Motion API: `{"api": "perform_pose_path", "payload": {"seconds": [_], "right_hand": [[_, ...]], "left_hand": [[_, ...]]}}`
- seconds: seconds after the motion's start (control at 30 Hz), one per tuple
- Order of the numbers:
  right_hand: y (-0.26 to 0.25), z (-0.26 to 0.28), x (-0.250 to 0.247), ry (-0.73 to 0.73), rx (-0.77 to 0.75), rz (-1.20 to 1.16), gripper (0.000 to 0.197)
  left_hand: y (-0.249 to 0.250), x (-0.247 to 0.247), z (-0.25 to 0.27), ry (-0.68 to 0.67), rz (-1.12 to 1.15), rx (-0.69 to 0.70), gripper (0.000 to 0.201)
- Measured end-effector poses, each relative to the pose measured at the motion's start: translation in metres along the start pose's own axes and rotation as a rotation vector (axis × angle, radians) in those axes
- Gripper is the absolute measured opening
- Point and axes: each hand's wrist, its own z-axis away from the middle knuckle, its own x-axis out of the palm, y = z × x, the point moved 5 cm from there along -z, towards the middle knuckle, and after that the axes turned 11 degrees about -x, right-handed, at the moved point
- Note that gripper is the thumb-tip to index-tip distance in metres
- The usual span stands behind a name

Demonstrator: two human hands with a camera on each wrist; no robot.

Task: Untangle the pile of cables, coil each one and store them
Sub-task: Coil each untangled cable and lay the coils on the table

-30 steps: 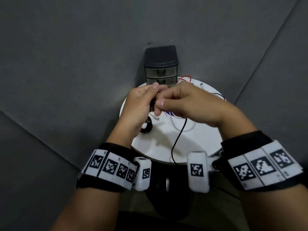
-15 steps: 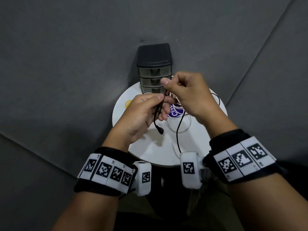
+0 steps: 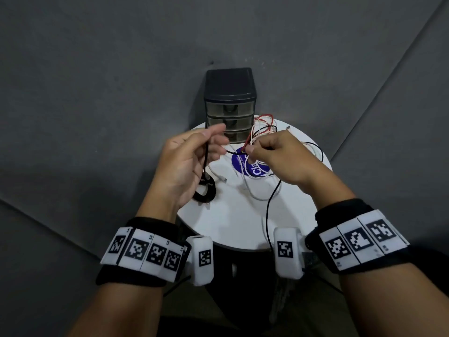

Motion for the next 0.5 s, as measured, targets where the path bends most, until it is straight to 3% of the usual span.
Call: {"api": "perform_pose_path", "payload": {"seconds": [0.13,0.2,0.33,0.5], "right_hand": [[0.004,-0.005,-0.009,0.192,-0.029,-0.090,0.031],[0.001,-0.004,-0.014,0.226,-0.053,-0.121,0.028],[0.003,-0.002,-0.018,0.193,-0.052,-0.136,0.026],[0.005,-0.004,-0.006,0.111,-0.075,-0.112,0.028]], "left_hand": [[-0.009,-0.003,-0.002,-0.030,-0.096,-0.220,0.047],[-0.015,-0.005,-0.004,0.026,-0.141,-0.264,0.055],[-0.020,0.002,-0.008,0.025,-0.197,-0.166,0.032],[-0.008,0.024,-0.011,-0.148,-0.034,-0.110,0.034]]}}
